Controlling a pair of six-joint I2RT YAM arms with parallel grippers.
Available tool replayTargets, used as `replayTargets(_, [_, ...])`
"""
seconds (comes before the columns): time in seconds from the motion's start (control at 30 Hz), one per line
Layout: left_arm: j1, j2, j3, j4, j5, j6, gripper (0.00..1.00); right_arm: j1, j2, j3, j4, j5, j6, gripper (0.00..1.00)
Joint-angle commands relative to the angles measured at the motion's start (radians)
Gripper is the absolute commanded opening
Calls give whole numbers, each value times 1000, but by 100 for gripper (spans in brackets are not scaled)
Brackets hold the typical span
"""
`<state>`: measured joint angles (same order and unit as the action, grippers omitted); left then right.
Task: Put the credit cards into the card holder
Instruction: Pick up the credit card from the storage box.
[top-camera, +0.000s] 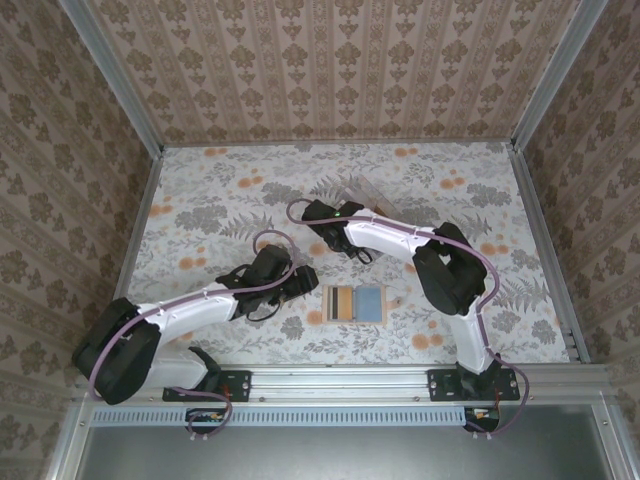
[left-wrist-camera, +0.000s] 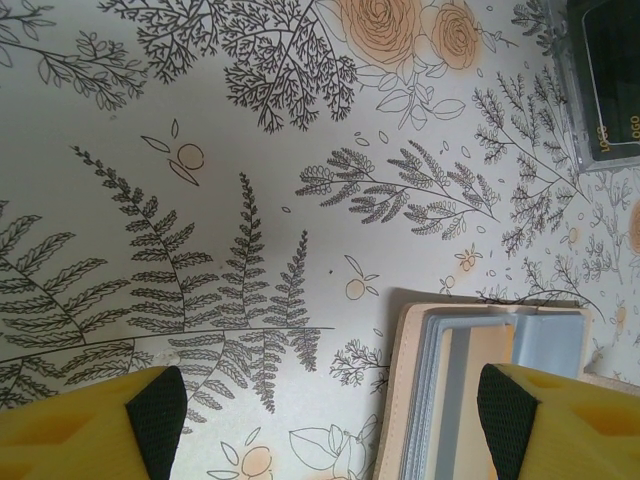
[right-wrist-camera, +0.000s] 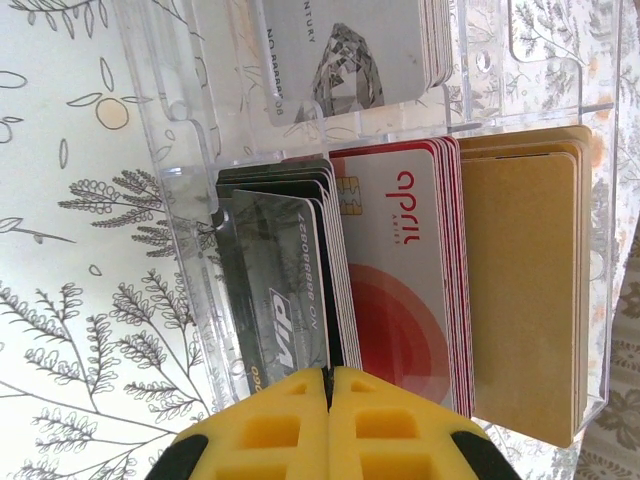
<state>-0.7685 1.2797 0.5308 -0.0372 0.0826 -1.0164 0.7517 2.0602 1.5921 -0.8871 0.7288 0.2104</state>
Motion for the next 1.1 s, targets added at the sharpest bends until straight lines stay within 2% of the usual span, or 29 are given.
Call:
replayTargets(0.0, [8, 10, 32, 4, 12, 17, 79, -2, -61, -8, -26, -32, 3, 5])
replayTargets(0.2, [7, 8, 39, 3, 19, 16, 79, -14, -124, -1, -50, -145, 39, 2])
replayTargets(0.53, [8, -3, 76, 8, 48, 27, 75, -46, -350, -117, 10, -407, 150, 1])
replayTargets(0.63, [9, -5, 82, 43, 82, 18, 72, -83, -442, -199, 80, -550, 211, 1])
replayTargets(0.73, [13, -3, 84, 107, 125, -3, 71, -148, -541, -324, 206, -758, 297, 1])
replayTargets(0.9, [33, 24, 99, 230, 223, -42, 71, -285, -678, -573, 525, -1136, 499, 0])
replayTargets(1.07, [54, 80, 119, 325, 314, -80, 71, -324, -759, -702, 688, -1280, 604, 0])
